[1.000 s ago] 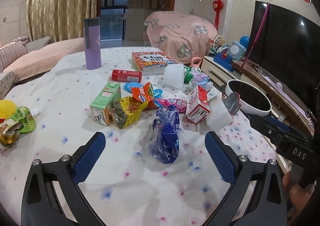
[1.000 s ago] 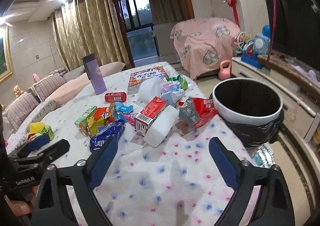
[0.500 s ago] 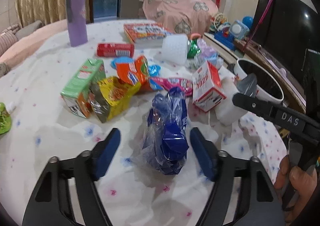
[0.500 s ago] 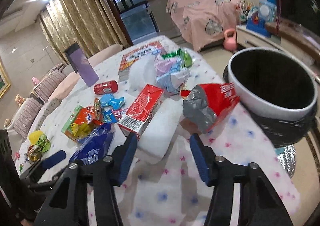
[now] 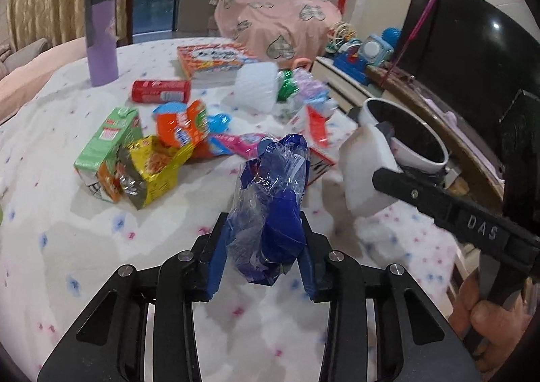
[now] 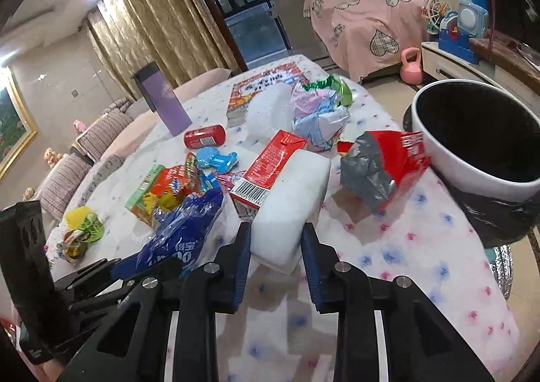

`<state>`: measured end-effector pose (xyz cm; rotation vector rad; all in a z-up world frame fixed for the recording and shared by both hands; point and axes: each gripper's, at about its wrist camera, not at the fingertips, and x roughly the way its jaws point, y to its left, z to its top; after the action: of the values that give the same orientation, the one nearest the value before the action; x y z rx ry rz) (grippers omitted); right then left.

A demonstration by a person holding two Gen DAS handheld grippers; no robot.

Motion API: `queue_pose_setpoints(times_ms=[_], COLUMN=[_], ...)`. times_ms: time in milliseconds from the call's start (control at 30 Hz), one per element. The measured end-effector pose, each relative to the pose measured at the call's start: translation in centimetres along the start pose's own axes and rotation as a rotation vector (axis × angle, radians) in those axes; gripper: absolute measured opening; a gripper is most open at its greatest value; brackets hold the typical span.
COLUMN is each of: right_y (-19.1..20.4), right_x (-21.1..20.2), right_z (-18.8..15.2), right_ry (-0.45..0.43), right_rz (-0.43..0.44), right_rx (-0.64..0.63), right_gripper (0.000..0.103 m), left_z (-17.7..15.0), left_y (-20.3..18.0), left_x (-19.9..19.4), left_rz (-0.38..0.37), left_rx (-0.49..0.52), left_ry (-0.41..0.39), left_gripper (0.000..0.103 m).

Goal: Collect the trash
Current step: 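Close the left tool on the blue bag while the right tool grasps the white foam block, then carry the blue bag in the left tool and foam block in the right tool over the bin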

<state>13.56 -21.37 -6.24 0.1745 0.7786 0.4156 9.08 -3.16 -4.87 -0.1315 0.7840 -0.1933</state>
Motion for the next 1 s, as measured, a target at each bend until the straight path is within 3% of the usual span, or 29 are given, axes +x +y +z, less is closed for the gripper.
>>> queue_pose_setpoints(times_ms=[533, 1000], right_y=[-5.4, -12.3], right_x=[-7.2, -8.7], right_z=[0.2, 3.7], right_ry=[-0.137, -0.187], right_rz=[-0.053, -0.122], right_rx=[0.092, 0.143], right_gripper=[0.030, 0.030], left_z=[3.1, 8.0], left_y=[-7.3, -14.8], left_x=[0.3, 4.7], left_rz=[-0.128, -0.188], left_rx=[0.109, 0.206], left_ry=[-0.019, 0.016], left_gripper=[0.036, 0.036])
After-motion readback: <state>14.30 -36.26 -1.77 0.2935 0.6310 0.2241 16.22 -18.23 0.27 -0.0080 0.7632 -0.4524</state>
